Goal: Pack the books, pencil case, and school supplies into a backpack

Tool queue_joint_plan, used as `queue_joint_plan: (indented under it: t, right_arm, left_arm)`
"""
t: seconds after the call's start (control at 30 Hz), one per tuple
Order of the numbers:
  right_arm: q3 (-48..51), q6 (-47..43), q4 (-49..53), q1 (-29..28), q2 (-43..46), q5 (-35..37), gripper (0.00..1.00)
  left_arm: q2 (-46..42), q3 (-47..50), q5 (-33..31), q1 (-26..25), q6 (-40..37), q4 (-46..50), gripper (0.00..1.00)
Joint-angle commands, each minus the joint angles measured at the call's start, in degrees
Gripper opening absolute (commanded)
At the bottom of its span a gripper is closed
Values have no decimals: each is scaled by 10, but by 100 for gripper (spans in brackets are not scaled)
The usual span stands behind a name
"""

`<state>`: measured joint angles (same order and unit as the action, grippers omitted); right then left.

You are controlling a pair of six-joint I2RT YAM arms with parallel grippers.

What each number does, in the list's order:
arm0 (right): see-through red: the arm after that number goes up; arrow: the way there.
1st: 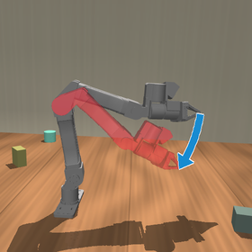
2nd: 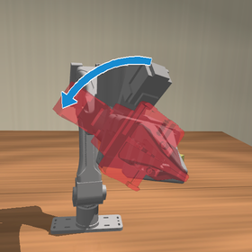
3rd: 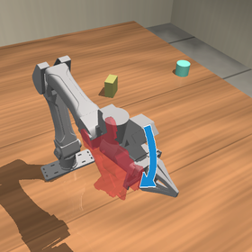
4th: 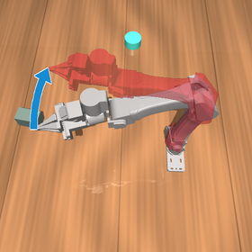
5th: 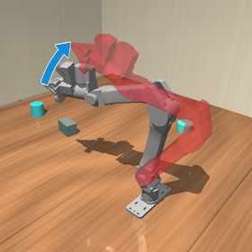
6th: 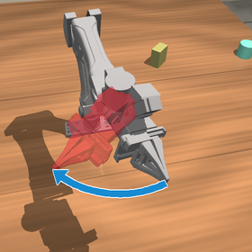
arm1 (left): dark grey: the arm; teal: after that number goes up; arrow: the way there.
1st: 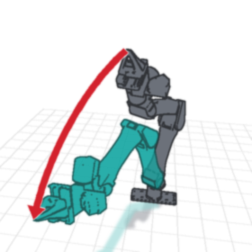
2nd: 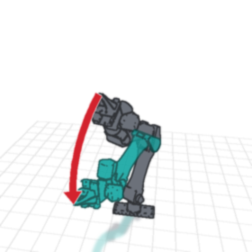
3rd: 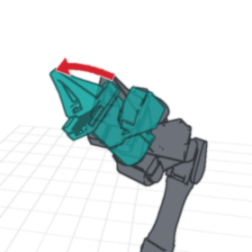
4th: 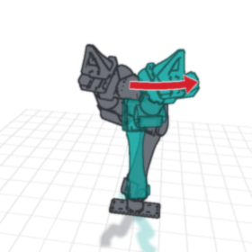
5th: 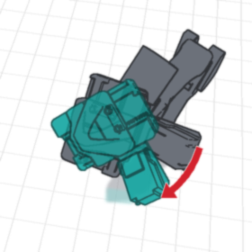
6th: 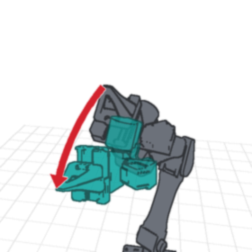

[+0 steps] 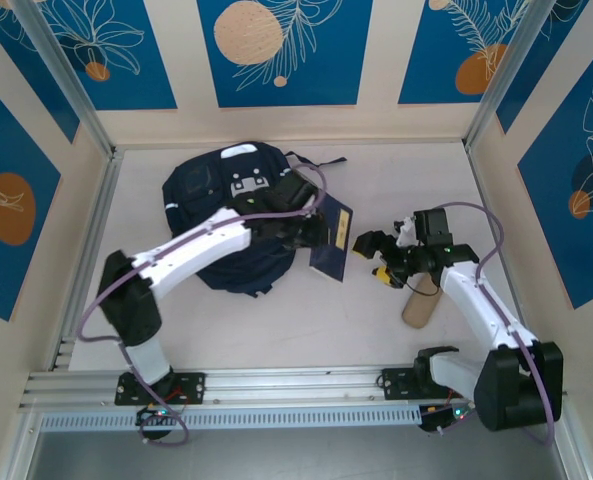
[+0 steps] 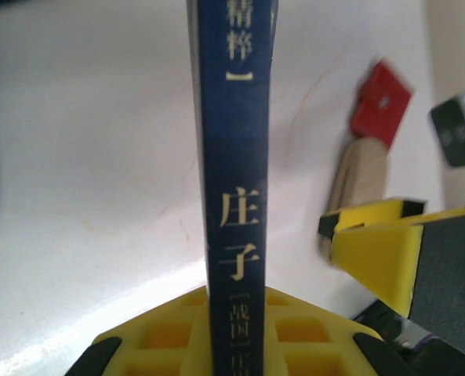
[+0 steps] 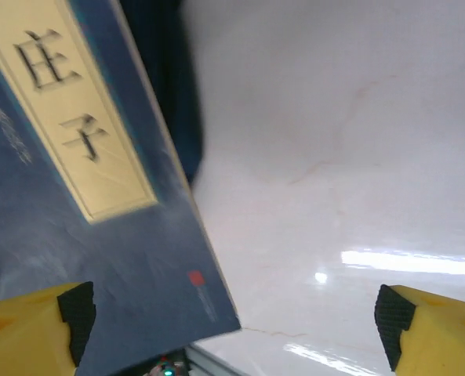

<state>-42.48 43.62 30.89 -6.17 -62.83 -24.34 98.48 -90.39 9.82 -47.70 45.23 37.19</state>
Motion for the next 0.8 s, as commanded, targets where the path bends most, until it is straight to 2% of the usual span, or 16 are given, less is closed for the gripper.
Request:
queue_joint_plan:
  t: [0.0,0.07,0.17,0.3,0.5,0.6,0.77]
  right_arm:
    - [-5,52,-51,5,7,-102,97]
    - [-6,95,-99,1,2,-148,97]
    - [-2,189,-190,-12,-9,-186,97]
    - [-33,284,-269,-43,-53,-180,95]
    - [-120,353,-352,-103,-153,-180,94]
    - [-169,369,-340,-128,-198,-172,92]
    - [-220,386,-337,-164,-254,-169,91]
  left_arm:
    - [-56,47,-7,39,50,-77,0]
    - [-86,84,-2,60,80,-121,0]
    - [-136,149,-30,87,134,-195,0]
    - [-176,202,-88,111,168,-233,0]
    - [-220,273,-112,136,233,-321,0]
    - [-250,316,-147,138,276,-376,0]
    - [-279,346,-177,143,305,-419,0]
